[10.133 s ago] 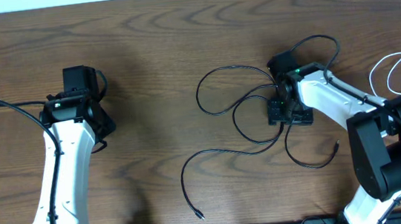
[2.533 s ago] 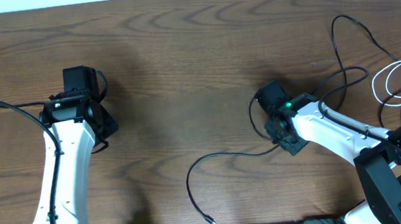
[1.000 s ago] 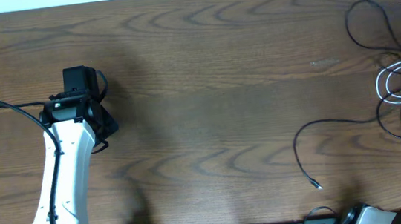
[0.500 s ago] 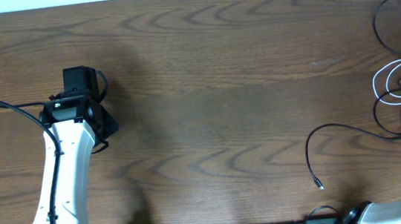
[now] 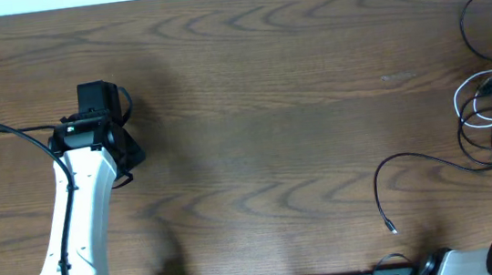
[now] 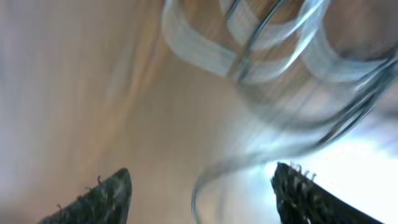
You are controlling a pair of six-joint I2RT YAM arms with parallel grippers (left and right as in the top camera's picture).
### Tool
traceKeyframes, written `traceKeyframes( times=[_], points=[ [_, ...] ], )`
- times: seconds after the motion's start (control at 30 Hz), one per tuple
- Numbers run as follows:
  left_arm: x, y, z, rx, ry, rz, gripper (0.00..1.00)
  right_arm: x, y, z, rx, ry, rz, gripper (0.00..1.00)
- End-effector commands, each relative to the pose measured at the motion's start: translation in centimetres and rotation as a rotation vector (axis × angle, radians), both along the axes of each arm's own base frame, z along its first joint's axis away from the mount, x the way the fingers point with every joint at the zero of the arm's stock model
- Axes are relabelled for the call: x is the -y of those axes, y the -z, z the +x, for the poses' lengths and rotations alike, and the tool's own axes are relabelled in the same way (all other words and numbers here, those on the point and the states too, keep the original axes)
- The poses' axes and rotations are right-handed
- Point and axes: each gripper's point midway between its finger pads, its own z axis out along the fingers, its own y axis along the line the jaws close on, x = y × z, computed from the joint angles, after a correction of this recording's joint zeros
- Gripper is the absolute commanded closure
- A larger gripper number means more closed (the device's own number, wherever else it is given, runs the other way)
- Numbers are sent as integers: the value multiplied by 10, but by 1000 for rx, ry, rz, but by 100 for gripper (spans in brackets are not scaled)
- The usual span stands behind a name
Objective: Untangle cables
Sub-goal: 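Move the right gripper to the last black cable and grasp it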
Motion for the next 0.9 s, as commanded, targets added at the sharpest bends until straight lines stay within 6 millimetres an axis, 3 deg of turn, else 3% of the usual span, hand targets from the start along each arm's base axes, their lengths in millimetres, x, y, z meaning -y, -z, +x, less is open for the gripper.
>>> traceKeyframes(
  times=[0.0, 0.13, 0.23, 0.47, 0.57, 0.7, 0.87],
  points=[
    [0, 3, -5, -12, -11, 0, 41, -70, -3, -8, -5, -361, 79, 27],
    [1, 3, -4, -7, -9, -11, 41, -113, 21, -42, -188, -574, 43, 21],
    [6, 5, -2, 1, -3, -42, 41, -131, 50, -62, -307, -687, -47, 19],
    [8, 5, -1, 4, -1, -50, 41, -164, 89, -86, -365, -810, -62, 22],
    [8, 5, -1, 3, -1, -50, 40, -174, 98, -98, -408, -824, -76, 23],
    [8, 5, -1, 4, -1, -50, 37, -169, 107, -109, -483, -788, -205, 23],
    [8, 5, -1, 3, -1, -50, 37, -180, 120, -108, -455, -804, -267, 24]
  ],
)
